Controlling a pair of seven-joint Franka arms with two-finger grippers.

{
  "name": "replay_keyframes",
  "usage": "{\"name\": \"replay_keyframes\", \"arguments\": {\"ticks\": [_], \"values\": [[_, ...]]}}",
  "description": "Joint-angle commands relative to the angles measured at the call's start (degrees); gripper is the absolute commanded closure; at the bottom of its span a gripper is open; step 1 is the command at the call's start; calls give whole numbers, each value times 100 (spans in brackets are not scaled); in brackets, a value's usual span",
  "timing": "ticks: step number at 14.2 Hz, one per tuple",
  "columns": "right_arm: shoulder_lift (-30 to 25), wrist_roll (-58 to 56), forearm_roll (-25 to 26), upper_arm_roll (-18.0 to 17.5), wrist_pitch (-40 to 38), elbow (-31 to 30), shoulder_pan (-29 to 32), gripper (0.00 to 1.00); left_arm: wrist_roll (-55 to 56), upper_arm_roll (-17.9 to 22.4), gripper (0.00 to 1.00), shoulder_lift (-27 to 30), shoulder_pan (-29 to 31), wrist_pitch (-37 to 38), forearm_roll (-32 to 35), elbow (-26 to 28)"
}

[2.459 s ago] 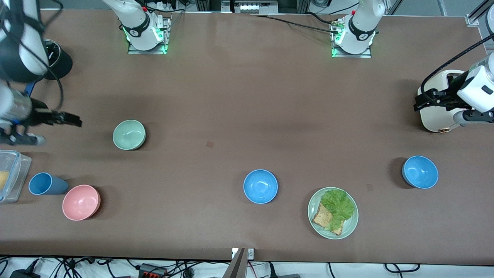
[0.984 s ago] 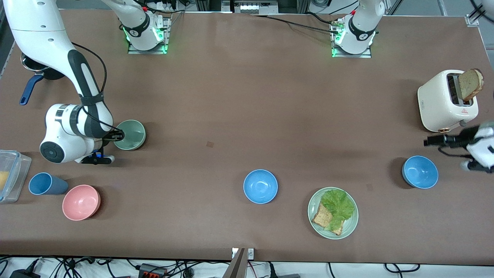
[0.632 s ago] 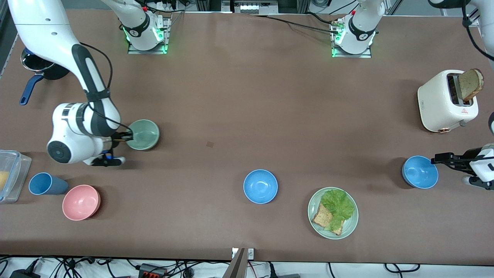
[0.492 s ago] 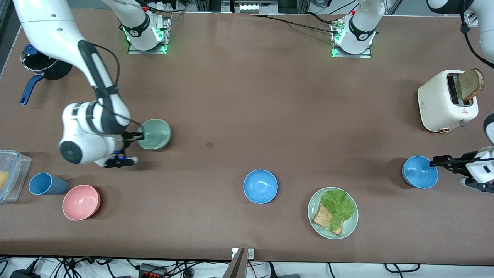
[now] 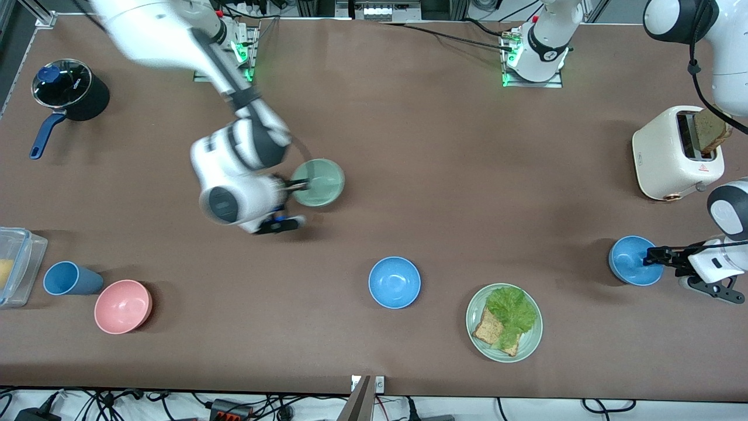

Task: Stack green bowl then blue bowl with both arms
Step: 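Carry the green bowl with the right gripper to the table center and lower it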

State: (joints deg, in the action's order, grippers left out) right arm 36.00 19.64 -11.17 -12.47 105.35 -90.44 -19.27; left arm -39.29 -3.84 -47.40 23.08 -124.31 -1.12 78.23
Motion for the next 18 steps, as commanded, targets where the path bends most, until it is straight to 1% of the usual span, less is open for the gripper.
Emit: {"name": "replay_keyframes", "arguments": {"ticks": [1,3,4,6,7,9,10,13,14,15,16,17,18], "values": [[460,854,-96,52,317,501,-611,100,-185,-37,14,-94,82,21,-46,-176],[592,1207,-114,52,740,475,-902,100,-185,-37,31,-121,179,21,-90,-176],[653,1252,-114,52,768,457,-1043,100,-185,-46,44,-121,188,29,-81,-176],[680,1253,-114,52,724,300,-1044,100,-211,-64,62,-121,223,56,-90,-176],[680,1253,-114,52,707,194,-1001,100,-246,-90,66,-121,258,56,-133,-168],[654,1174,-114,52,628,36,-921,100,-307,-90,67,-138,284,56,-405,-124],[654,1174,-114,52,619,27,-930,100,-308,-90,69,-147,284,56,-423,-115],[663,1165,-114,52,636,-26,-903,100,-290,-90,82,-156,284,65,-476,-106],[654,1243,-157,43,653,0,-903,81,-281,-90,88,-156,284,73,-633,-89],[619,1261,-340,43,628,26,-903,66,-264,-82,96,-156,284,73,-730,-88],[514,1288,-586,52,619,70,-903,5,-229,-81,100,-156,284,82,-740,-88],[383,1288,-649,52,618,140,-895,0,-211,-90,100,-147,284,117,-740,-88],[251,1244,-615,69,592,315,-886,0,-185,-90,100,-138,284,257,-792,-97]]}}
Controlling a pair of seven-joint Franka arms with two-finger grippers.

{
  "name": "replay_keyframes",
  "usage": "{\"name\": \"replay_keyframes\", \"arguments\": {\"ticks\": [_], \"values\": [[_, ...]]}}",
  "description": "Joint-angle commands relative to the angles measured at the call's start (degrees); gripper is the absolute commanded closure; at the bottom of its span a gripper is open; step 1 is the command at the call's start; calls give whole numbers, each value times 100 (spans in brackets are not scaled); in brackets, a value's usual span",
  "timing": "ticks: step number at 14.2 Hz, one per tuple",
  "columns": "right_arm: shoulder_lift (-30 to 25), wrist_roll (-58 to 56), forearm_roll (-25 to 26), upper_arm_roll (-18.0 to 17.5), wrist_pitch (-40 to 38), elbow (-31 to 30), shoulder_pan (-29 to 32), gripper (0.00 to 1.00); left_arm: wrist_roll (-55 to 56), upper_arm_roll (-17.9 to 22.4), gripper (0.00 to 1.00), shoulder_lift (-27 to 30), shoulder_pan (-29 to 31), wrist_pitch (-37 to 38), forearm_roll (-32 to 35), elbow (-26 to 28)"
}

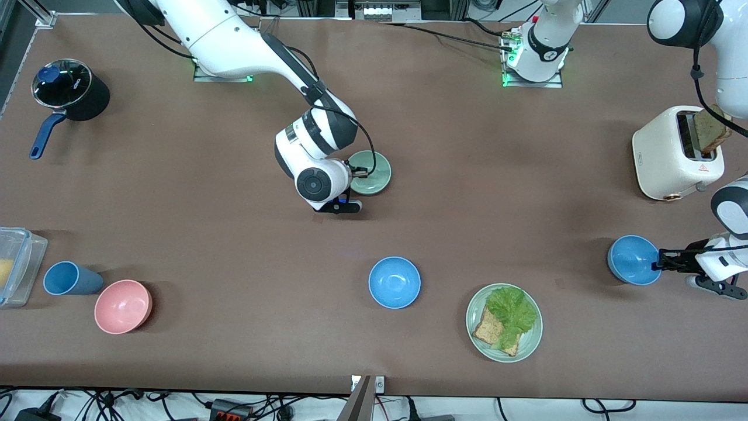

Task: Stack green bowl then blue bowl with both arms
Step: 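Release the green bowl with the right gripper while the left gripper grasps the blue bowl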

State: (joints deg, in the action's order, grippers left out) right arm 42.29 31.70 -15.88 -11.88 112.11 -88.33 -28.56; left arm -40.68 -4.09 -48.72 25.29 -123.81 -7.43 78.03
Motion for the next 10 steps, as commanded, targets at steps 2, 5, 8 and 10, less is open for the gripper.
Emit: {"name": "replay_keyframes", "arguments": {"ticks": [2,5,8,10], "values": [[-685,38,-135,132,-154,351,183,0,7,-65,100,90,46,549,-206,-121],[-1125,-6,-65,343,-338,597,639,0,121,-91,100,353,37,1094,-206,-147],[-1302,-381,907,405,-654,887,1131,0,384,-144,100,897,-15,1779,-162,-147],[-1451,-962,1375,414,-891,993,1378,0,499,-136,100,1458,-278,2332,-83,-165]]}}
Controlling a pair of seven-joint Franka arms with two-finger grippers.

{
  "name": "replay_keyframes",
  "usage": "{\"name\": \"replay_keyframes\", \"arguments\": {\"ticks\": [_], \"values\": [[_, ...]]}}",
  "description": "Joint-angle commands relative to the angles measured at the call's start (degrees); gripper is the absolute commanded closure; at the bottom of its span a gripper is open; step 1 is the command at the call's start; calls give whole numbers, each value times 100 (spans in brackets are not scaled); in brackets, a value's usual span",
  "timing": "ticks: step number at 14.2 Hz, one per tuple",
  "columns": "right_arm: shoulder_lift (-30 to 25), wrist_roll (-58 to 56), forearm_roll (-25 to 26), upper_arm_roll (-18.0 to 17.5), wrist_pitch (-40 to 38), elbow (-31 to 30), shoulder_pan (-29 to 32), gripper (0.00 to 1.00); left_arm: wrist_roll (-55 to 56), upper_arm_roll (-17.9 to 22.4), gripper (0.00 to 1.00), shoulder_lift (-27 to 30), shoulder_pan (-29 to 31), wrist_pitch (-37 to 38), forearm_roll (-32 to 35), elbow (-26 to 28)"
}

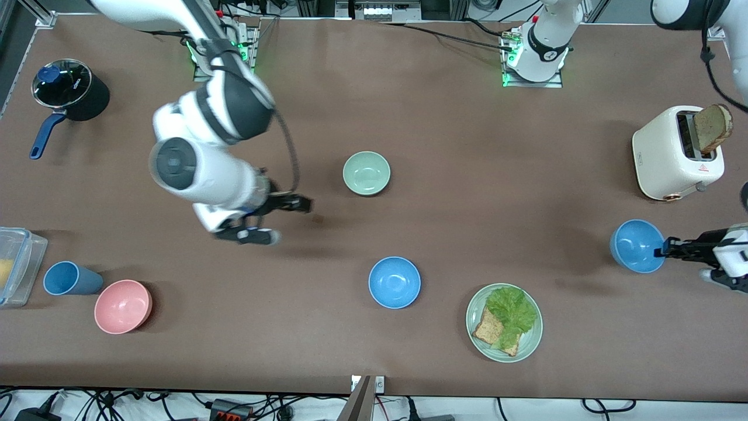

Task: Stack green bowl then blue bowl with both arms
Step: 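Release the green bowl with the right gripper while the left gripper grasps the blue bowl, then carry the blue bowl with the left gripper over the green bowl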

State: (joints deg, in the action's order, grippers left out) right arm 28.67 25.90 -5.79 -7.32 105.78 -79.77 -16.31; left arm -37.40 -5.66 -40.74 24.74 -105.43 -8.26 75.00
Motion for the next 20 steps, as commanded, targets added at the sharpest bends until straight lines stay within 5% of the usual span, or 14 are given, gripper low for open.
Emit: {"name": "replay_keyframes", "arguments": {"ticks": [1,6,11,13,16,20], "values": [[-107,-436,359,-7,-390,163,320,0,337,21,100,951,-441,879,200,129],[-440,-471,376,63,-691,427,1137,0,2717,-93,100,1910,-1383,2060,660,129],[-950,-1647,385,257,-708,348,1779,0,4662,-857,100,2079,-1481,2465,327,234],[-1083,-2105,385,335,-874,366,1991,0,5441,-928,100,2009,-1533,2343,-243,260],[-1416,-2598,385,705,-1059,252,1965,0,6856,-920,100,1930,-2392,1756,-343,339],[-1768,-2634,429,714,-1297,-73,2035,0,7808,-920,100,1867,-3105,473,-334,1111]]}}
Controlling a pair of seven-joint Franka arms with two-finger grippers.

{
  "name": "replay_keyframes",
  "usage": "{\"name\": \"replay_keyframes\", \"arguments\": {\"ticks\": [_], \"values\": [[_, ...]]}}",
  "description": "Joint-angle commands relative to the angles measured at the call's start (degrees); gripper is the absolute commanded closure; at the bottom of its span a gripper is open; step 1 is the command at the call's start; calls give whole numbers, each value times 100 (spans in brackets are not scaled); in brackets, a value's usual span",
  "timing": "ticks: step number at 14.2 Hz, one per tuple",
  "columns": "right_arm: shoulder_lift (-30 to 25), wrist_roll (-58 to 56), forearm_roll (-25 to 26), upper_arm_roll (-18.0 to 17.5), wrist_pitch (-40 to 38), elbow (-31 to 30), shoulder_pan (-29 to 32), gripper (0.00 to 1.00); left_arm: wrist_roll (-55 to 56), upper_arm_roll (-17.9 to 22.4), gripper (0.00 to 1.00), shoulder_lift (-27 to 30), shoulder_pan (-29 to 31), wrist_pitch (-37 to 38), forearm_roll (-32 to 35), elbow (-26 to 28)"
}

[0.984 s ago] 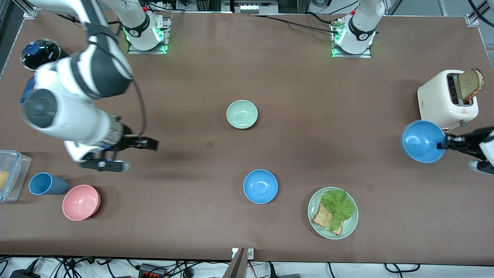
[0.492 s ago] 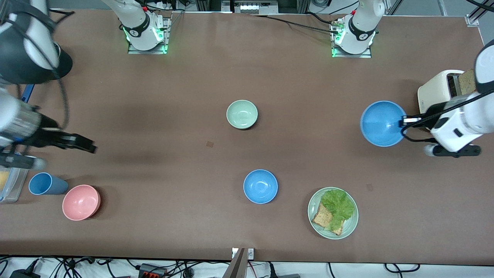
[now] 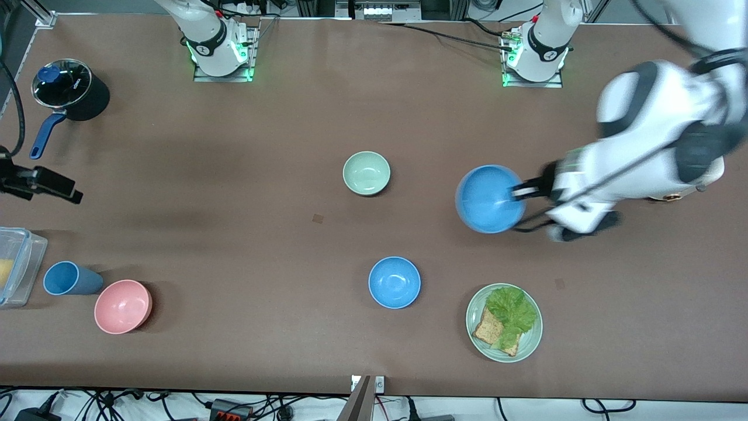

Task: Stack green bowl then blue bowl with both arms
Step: 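Carry the blue bowl with the left gripper over the green bowl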

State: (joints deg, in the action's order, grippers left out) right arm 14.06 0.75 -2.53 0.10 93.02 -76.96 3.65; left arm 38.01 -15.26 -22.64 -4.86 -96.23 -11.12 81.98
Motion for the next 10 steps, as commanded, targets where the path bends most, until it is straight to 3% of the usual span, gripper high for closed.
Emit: {"name": "replay_keyframes", "arguments": {"ticks": [1,5,7,10], "values": [[-334,-119,130,-28,-20,-398,48,0,452,41,100,84,-260,-588,-40,581],[-1141,-102,147,-36,285,-1538,13,0,970,32,100,251,-602,-1448,-31,1362],[-1537,-110,270,-45,576,-2092,5,0,1741,-20,100,322,-1005,-2011,-22,1715],[-1688,-110,323,-63,516,-2279,-4,0,2656,-47,100,164,-1359,-2443,-13,1795]]}}
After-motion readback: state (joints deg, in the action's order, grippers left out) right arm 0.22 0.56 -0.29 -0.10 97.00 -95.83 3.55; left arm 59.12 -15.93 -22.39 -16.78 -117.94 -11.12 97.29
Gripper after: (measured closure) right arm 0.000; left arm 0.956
